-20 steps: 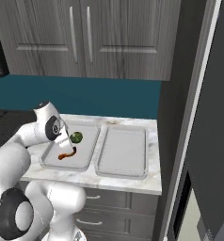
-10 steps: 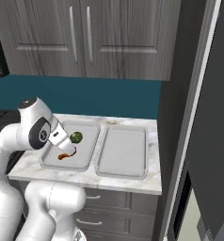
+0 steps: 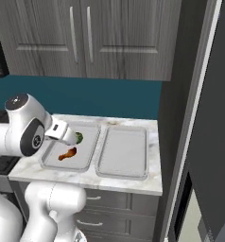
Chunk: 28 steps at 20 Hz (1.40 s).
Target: Place one broccoli and one chicken drumstick in each tupperware on the nearby counter, to pack two identical lunches.
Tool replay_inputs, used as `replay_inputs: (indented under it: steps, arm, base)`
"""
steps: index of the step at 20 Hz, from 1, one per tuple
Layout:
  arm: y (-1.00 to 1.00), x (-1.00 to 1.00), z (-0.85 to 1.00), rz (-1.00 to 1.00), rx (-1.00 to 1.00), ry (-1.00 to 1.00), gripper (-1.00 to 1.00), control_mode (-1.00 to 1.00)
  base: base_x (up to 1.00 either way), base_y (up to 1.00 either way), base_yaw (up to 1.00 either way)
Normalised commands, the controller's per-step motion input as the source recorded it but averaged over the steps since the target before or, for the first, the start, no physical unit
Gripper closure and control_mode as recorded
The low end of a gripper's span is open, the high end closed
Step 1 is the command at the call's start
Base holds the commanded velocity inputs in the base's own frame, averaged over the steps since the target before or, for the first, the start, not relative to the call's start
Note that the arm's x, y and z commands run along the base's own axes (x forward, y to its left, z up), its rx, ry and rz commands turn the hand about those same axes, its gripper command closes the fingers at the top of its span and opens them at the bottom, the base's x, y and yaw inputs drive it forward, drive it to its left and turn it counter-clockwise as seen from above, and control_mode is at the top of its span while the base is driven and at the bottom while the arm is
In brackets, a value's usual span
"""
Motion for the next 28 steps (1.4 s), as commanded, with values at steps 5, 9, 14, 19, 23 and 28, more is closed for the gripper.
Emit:
replay_inputs:
  steps: [5, 9, 14, 19, 23, 28]
  arm:
    - [0.0, -0.25, 0.36, 0.36, -0.08, 0.06, -1.0, -1.0]
    - [0.0, -0.46, 0.17, 0.05, -0.06, 0.0, -1.0, -1.0]
    - [0.0, -0.34, 0.0, 0.0, 0.0, -0.04, -1.0, -1.0]
    - [0.0, -0.09, 0.0, 0.0, 0.0, -0.02, -1.0, 1.0]
    - [0.0, 0.0, 0.0, 0.0, 0.0, 0.0, -1.0, 1.0]
    - [0.0, 0.0, 0.0, 0.0, 0.0, 0.0, -1.0, 1.0]
  base:
    - [0.0, 0.0, 0.0]
    - [0.0, 0.0, 0.0]
    - [0.0, 0.0, 0.0]
    - [-0.52, -0.01, 0.01]
    - [-0.9, -0.05, 0.0]
    - [-0.97, -0.26, 0.0]
